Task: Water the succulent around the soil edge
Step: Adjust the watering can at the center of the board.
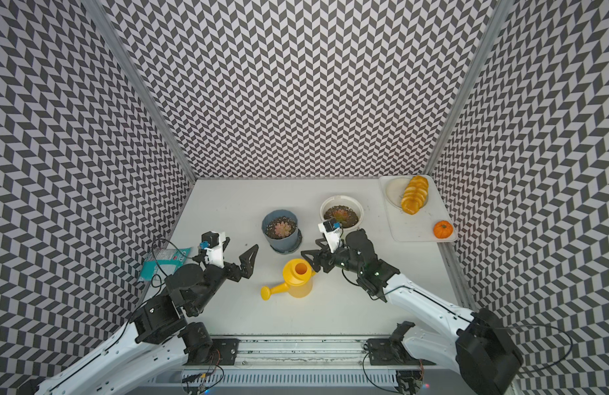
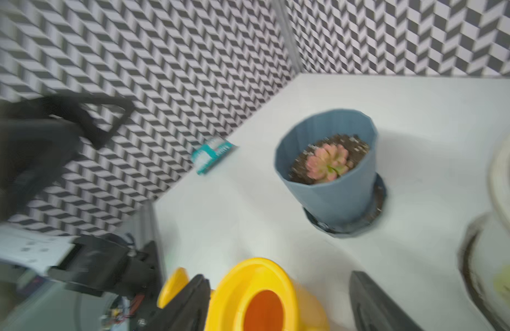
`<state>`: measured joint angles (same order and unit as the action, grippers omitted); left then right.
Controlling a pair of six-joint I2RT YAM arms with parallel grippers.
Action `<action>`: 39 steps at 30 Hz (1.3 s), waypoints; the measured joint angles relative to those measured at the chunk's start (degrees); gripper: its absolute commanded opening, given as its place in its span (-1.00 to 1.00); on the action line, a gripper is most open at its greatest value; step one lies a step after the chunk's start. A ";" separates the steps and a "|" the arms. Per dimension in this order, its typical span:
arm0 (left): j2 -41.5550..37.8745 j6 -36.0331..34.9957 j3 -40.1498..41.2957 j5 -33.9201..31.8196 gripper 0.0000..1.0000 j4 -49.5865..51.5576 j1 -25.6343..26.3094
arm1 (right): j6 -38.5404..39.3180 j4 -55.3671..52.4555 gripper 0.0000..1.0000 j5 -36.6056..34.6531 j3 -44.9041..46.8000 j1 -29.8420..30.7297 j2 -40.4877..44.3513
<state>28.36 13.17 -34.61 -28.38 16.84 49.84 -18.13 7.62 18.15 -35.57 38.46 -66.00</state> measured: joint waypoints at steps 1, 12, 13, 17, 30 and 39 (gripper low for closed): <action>-0.20 0.00 0.00 -0.07 1.00 -0.02 0.00 | -1.03 -1.99 0.29 -1.60 -0.92 -0.02 -1.33; 4.17 2.49 -3.74 0.35 1.00 5.42 0.00 | -4.87 -11.89 -0.18 -11.13 -10.82 0.00 -12.24; 5.38 2.97 -4.33 1.05 1.00 5.84 0.00 | -4.85 -12.37 -0.21 -11.39 -11.28 0.00 -12.76; 9.25 4.50 -4.42 3.72 1.00 7.23 0.00 | -4.57 -13.53 -0.30 -12.35 -12.11 0.00 -14.10; 10.21 5.92 -3.74 5.22 1.00 8.66 0.00 | -2.21 -16.20 -0.41 -11.34 -12.28 0.96 -18.60; 6.10 6.23 -3.41 2.16 1.00 8.68 0.00 | -1.38 -17.05 -0.44 -11.06 -12.24 2.56 -19.32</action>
<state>34.46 19.40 -38.02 -26.22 25.52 49.84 -19.51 -9.43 7.09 -47.81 41.01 -85.32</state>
